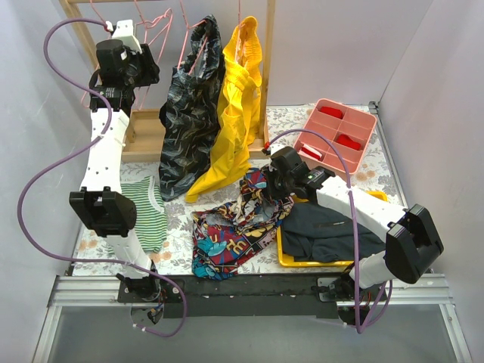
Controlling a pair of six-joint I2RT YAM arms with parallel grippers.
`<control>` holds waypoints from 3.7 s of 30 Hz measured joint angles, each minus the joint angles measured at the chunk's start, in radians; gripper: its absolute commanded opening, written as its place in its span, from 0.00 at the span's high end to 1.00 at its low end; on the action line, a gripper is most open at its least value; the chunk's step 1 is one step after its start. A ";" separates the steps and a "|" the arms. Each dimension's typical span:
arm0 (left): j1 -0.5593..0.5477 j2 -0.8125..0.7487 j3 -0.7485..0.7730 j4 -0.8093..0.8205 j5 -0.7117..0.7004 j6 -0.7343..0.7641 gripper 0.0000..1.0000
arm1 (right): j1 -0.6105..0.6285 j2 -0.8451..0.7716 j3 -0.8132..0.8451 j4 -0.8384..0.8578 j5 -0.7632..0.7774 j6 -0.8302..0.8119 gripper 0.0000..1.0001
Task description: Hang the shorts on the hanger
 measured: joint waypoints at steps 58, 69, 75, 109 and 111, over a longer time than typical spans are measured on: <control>0.000 -0.791 -0.512 0.009 -0.037 -0.066 1.00 | 0.000 -0.114 -0.034 -0.021 -0.006 -0.003 0.99; -0.045 -1.194 -0.778 0.036 0.393 -0.257 1.00 | 0.007 -0.269 -0.059 -0.127 0.107 0.026 0.99; -0.274 -1.109 -0.850 -0.010 0.455 -0.280 1.00 | 0.006 -0.297 -0.039 -0.229 0.237 0.050 0.99; -0.706 -1.007 -0.995 -0.304 0.256 -0.178 1.00 | -0.153 -0.052 0.185 -0.317 0.266 0.054 0.99; -0.709 -0.992 -0.995 -0.301 0.257 -0.178 1.00 | -0.134 -0.052 0.195 -0.327 0.273 0.053 0.99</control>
